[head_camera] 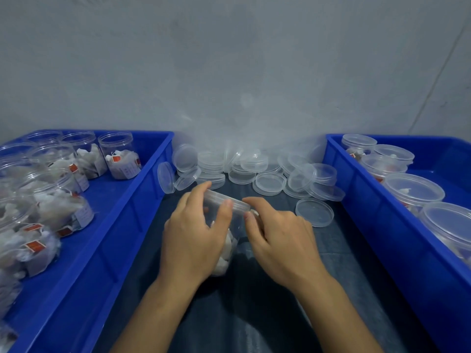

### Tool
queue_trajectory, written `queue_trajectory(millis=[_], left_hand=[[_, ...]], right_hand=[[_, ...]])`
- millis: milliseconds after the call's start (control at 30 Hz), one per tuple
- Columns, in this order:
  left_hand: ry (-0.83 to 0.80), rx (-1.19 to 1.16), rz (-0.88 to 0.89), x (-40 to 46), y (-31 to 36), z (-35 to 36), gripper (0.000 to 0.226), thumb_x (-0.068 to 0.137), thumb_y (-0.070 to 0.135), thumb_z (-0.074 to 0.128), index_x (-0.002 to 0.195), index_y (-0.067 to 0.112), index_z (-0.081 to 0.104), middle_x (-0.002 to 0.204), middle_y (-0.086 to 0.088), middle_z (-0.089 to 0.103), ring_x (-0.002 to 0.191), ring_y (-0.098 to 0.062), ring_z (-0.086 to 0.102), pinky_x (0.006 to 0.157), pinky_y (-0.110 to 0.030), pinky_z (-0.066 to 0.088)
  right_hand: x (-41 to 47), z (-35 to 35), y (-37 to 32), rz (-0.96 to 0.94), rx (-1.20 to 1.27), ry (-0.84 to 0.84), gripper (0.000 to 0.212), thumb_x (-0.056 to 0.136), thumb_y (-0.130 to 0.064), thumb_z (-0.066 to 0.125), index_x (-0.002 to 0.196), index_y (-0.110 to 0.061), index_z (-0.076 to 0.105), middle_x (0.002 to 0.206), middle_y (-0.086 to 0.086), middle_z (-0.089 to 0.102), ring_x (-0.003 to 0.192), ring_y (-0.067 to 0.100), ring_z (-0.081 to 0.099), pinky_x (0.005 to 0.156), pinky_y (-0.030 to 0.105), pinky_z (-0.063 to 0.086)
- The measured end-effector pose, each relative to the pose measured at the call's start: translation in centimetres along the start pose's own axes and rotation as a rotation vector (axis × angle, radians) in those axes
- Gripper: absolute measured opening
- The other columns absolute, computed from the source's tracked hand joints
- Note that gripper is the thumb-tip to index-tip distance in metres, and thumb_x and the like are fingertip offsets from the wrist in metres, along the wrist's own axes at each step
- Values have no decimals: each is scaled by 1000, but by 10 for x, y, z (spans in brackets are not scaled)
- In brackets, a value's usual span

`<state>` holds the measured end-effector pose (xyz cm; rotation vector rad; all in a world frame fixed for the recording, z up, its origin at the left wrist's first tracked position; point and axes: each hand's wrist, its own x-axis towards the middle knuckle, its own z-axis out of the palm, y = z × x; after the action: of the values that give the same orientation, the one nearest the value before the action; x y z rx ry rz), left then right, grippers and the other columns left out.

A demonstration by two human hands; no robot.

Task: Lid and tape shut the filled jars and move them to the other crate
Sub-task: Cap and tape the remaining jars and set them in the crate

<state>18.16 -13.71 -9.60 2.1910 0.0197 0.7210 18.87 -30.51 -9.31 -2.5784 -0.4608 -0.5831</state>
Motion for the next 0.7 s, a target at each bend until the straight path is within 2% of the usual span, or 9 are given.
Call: queue_trajectory(millis=[100, 233, 300, 433, 567, 700], left_hand=[[-99, 26, -34, -3, 2, 4, 75, 89, 81, 40, 152, 40, 40, 145, 11, 58, 122, -13, 62, 101, -44, 52], [-100, -58, -72, -2, -1, 4, 59, 94, 77, 50, 143, 46, 40, 133, 12, 64, 103, -3, 63, 88, -37, 48], [-94, -108, -103, 0, -3, 2, 62, 88, 81, 47, 140, 47, 43, 129, 12, 65, 100, 1, 61, 89, -41, 50], [-84, -240, -151, 3, -6, -1, 65, 81, 82, 46, 135, 46, 49, 112, 12, 68, 100, -6, 64, 94, -49, 54], [-87, -312, -138, 6, -11, -3, 56, 82, 79, 53, 128, 47, 54, 101, 11, 71, 94, -5, 67, 89, -49, 56], [-124, -395, -121, 7, -14, -4, 50, 85, 73, 60, 127, 47, 57, 110, 14, 72, 99, -10, 72, 92, -52, 58]], right_hand=[[-2, -6, 1, 13, 87, -19, 59, 89, -50, 16, 135, -39, 51, 89, -2, 75, 86, 31, 67, 71, 44, 45], [-1, -11, -3, 5, 82, -43, 63, 86, -48, 15, 139, -43, 48, 86, -1, 72, 85, 32, 65, 72, 45, 45], [0, -12, -4, 15, 89, -49, 60, 88, -50, 16, 139, -47, 46, 78, -2, 68, 82, 31, 64, 75, 46, 48], [2, -13, 0, 40, 105, -24, 55, 90, -58, 21, 135, -47, 50, 58, -13, 52, 70, 21, 60, 75, 44, 49], [3, -8, 1, 36, 18, -21, 51, 93, -57, 25, 137, -48, 49, 66, -12, 63, 77, 23, 65, 76, 42, 50], [5, -5, 6, 75, 42, -55, 45, 96, -56, 31, 139, -50, 45, 70, -9, 68, 83, 25, 66, 81, 44, 51]])
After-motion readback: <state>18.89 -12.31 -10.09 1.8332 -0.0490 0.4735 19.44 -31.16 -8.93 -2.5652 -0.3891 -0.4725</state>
